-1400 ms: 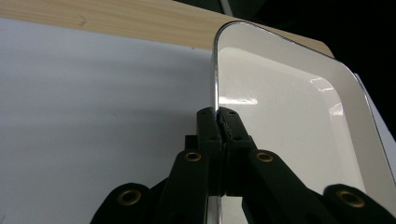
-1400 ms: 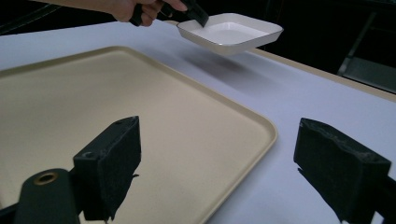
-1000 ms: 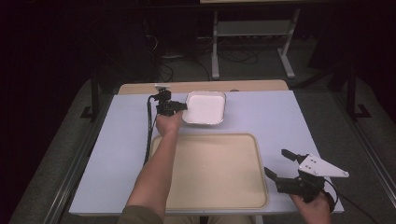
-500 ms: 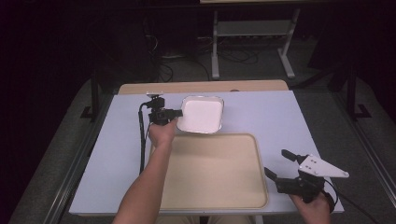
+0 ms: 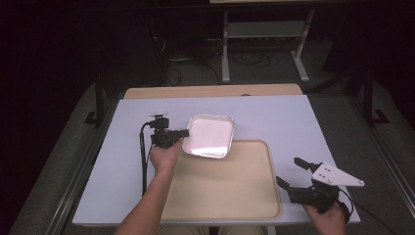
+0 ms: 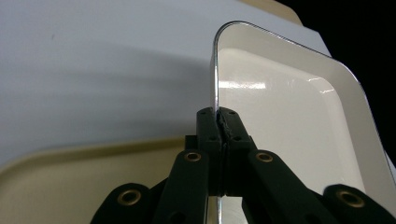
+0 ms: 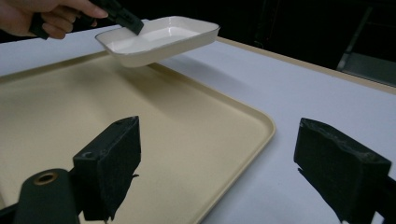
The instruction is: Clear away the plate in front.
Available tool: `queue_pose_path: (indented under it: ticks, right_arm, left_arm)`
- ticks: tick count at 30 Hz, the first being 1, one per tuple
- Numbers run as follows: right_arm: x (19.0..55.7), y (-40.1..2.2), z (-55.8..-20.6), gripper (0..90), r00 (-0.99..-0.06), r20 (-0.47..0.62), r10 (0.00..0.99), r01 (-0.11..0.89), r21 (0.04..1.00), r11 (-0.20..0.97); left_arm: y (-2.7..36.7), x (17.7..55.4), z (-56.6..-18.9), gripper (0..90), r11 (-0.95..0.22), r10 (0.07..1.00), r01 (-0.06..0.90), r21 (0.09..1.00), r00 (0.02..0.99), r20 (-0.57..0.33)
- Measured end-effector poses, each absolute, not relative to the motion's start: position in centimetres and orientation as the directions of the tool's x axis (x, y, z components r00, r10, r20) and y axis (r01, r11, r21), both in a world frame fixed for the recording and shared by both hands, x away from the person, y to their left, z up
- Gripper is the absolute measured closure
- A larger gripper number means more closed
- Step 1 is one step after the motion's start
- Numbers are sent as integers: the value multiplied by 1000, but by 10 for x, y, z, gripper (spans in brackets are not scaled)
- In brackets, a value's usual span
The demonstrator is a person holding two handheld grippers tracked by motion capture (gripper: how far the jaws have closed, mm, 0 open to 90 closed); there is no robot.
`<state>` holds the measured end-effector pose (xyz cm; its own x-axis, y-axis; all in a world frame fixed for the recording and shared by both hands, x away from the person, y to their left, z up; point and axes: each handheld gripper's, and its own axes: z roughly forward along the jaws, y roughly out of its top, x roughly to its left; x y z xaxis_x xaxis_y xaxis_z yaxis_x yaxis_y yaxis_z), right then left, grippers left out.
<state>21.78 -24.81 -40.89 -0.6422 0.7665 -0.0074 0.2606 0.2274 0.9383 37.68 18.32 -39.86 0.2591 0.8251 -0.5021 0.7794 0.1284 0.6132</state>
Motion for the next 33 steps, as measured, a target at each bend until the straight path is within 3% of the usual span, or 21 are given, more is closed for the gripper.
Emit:
queue_pose_path:
  ticks: [17,33]
  right_arm:
    - [218,-242,-410,136,-655,-9,755,266,933,242]
    - [219,-240,-410,136,-662,-16,749,261,932,251]
  left_arm:
    - [193,332,-421,890,116,853,792,600,231,-469]
    - [195,316,-441,891,110,866,815,568,202,-457]
